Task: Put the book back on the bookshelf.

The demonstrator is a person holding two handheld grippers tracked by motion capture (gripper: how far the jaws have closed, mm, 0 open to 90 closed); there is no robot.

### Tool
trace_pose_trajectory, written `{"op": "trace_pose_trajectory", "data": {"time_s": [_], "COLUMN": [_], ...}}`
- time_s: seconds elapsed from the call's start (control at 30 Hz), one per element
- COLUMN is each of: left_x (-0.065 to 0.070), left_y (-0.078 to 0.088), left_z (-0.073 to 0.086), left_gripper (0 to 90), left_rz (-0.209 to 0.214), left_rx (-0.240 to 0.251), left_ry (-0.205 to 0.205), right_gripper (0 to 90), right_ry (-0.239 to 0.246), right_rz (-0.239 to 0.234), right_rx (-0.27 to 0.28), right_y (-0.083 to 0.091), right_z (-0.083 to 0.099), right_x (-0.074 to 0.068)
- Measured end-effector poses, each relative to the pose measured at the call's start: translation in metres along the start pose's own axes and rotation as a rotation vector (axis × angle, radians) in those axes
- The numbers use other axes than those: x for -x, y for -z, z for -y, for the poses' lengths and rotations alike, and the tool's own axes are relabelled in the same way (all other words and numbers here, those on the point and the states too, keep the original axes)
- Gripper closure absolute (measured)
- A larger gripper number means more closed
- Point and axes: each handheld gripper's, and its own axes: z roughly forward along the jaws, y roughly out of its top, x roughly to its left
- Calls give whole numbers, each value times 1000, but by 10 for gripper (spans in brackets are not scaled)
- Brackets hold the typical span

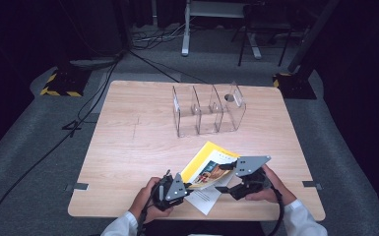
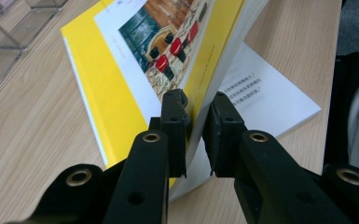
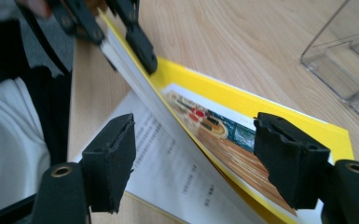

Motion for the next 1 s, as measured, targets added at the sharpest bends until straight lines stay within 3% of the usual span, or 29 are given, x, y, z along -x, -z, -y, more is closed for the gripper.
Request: {"op": "trace_pose_trajectory", "data": {"time_s": [0.17, 0.33, 0.4, 0.5, 0.57, 0.6, 0.63, 0.73, 0.83, 1.0], "left_x": [-11, -24, -30, -38, -41, -41, -45, -50, -54, -49], "left_y": [12, 26, 31, 37, 39, 39, 41, 42, 41, 46], "left_z": [13, 29, 33, 40, 42, 42, 44, 49, 52, 51], "left_gripper": [767, 760, 750, 739, 733, 730, 727, 750, 720, 490], "left_rz": [-2, 9, 5, 10, 0, 0, -20, -38, -59, -81], "left_rx": [-2, -12, -16, -11, -15, -15, -21, -21, -21, 2], "left_ry": [14, 22, 29, 58, 62, 62, 79, 109, 139, 165], "right_gripper": [360, 443, 459, 509, 552, 552, 617, 696, 742, 757], "right_ry": [72, 58, 49, 49, 95, 95, 108, 132, 169, 198], "right_rz": [79, 74, 101, 97, 107, 107, 112, 112, 134, 158], "right_rx": [-104, -103, -122, -94, -78, -78, -66, -45, -28, -38], "right_y": [-31, -38, -39, -36, -35, -35, -35, -34, -36, -40], "right_z": [-4, 1, 9, 17, 22, 22, 26, 30, 28, 23], "right_x": [2, 9, 15, 19, 20, 20, 21, 20, 15, 7]}}
